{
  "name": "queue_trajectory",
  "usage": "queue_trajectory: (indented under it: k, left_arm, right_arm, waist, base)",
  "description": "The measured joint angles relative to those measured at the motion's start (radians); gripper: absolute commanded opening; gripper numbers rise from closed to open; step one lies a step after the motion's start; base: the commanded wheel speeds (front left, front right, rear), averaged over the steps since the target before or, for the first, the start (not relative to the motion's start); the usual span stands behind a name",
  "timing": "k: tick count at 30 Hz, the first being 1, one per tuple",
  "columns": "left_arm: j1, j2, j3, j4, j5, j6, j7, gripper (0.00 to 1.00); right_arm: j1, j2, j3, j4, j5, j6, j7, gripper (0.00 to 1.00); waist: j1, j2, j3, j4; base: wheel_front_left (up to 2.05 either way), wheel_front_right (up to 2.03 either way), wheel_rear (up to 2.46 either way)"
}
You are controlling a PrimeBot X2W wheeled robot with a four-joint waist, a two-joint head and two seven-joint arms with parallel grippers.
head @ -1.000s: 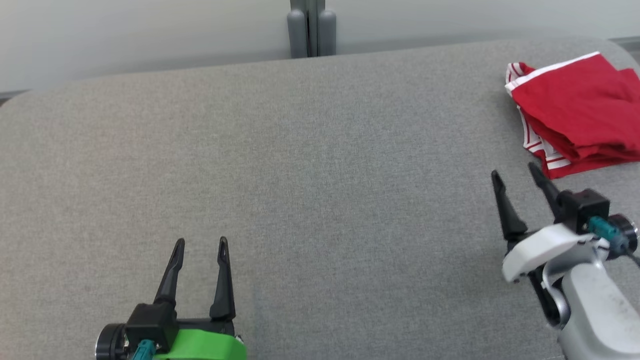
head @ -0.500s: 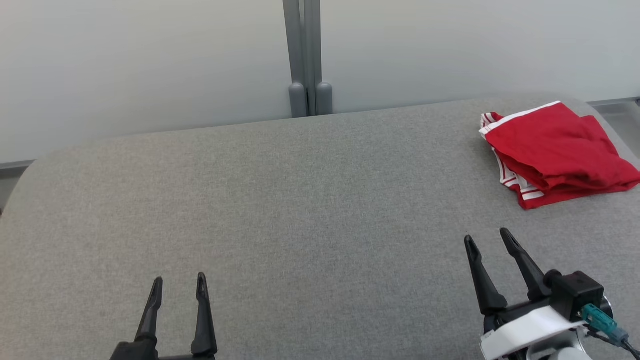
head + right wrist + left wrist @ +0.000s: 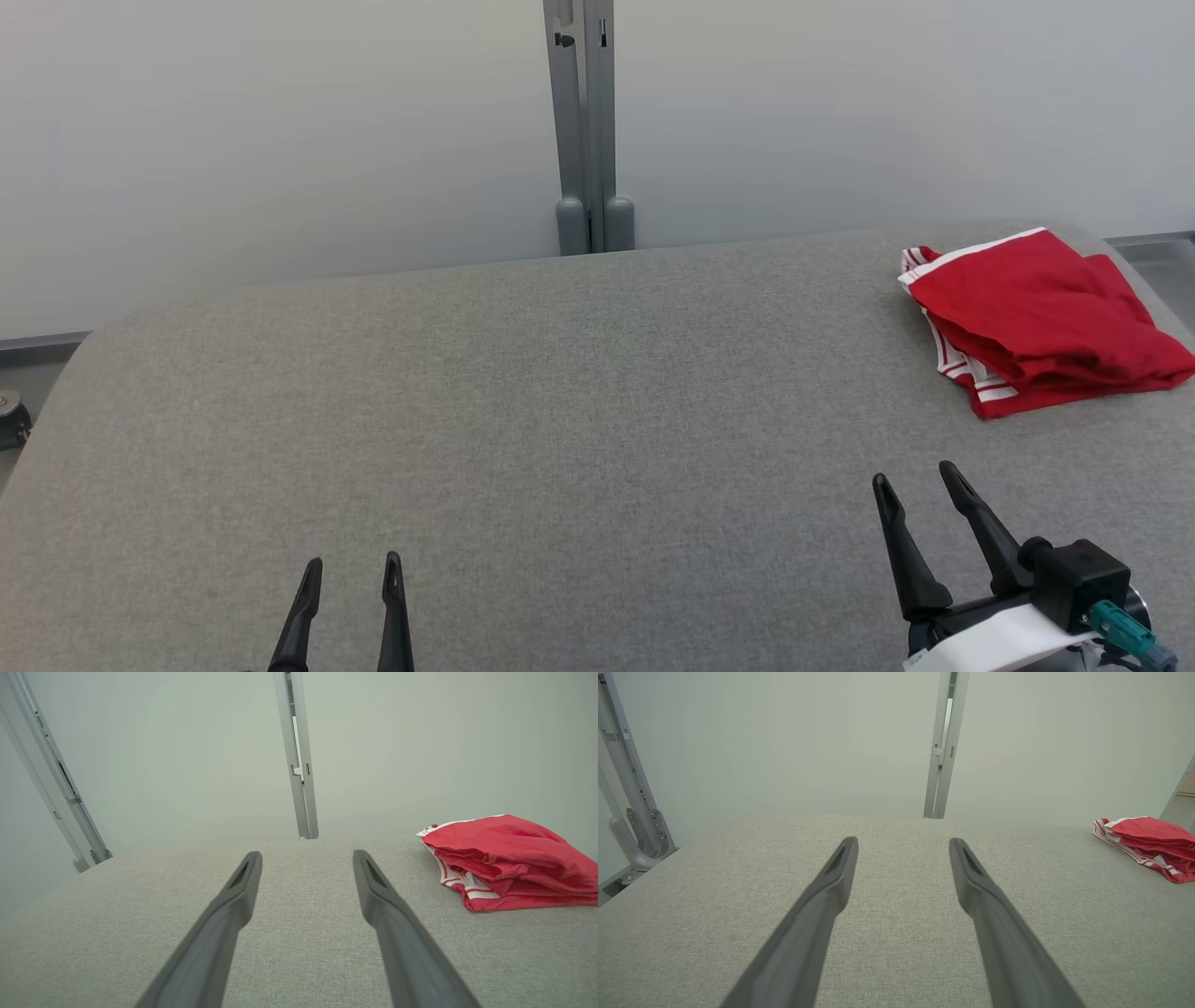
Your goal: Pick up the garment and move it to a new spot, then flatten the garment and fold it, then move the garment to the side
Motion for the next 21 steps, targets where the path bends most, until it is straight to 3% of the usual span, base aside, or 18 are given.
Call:
queue_trajectory:
  k: [18,19,21]
  left_arm:
    - [0.008,0.000,-0.008,0.014,-0.001,-0.004,0.000,1.00]
    - [0.008,0.000,-0.008,0.016,-0.001,-0.004,0.000,0.00]
    - [0.011,0.000,-0.011,0.034,-0.001,-0.004,0.003,0.00]
  right_arm:
    - [0.015,0.005,-0.001,0.004,0.005,0.000,0.000,1.00]
    - [0.016,0.005,-0.001,0.007,0.006,0.000,0.000,0.00]
    - [0.019,0.008,0.002,0.022,0.006,0.000,0.000,0.00]
  waist:
    - [0.0000,0.0000,-0.012,0.017]
    - [0.0000,0.0000,-0.011,0.017]
    - [0.0000,0.0000,-0.011,0.017]
  base:
    - [0.00,0.00,0.00]
    - [0.00,0.00,0.00]
    - [0.00,0.00,0.00]
